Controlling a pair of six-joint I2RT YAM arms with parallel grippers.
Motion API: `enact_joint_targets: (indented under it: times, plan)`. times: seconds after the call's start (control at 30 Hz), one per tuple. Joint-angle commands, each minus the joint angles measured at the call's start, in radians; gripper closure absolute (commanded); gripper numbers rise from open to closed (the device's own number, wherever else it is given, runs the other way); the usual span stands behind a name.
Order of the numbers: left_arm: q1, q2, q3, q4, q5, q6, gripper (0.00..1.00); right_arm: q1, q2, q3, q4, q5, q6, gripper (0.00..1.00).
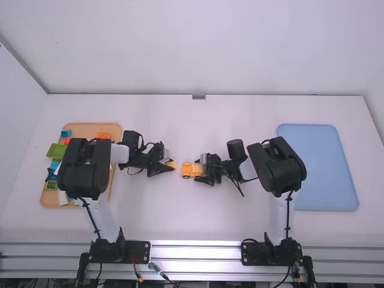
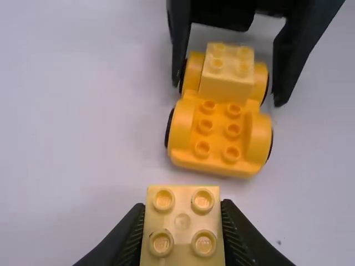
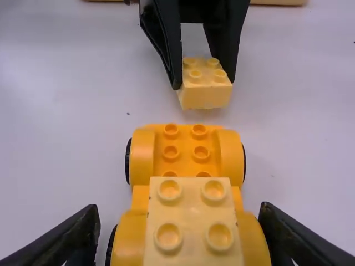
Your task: Assemble lego blocks to make yellow taxi
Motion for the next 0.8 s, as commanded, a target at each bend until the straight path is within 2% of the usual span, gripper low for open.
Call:
enact_joint_targets:
  times: [0.0, 0.4, 0.6, 0.77]
  plan:
    - [-0.024, -0.063, 0.005, -0.018, 0.019, -0.007, 0.98, 0.002, 0.019, 0.008, -0.002, 0.006, 0.003, 0.27]
    - [-0.084, -0.135, -0.040, -0.007, -0.013, -0.004, 0.98, 0.003, 0.019, 0.008, -0.002, 0.046, 0.003, 0.30]
    - [-0.122, -0.135, -0.045, -0.005, 0.002, 0.058, 0.98, 0.003, 0.019, 0.008, -0.003, 0.044, 0.003, 0.40]
    - [-0.151, -0.135, -0.045, 0.021, 0.003, 0.049, 0.98, 0.002, 0.019, 0.008, -0.007, 0.042, 0.002, 0.45]
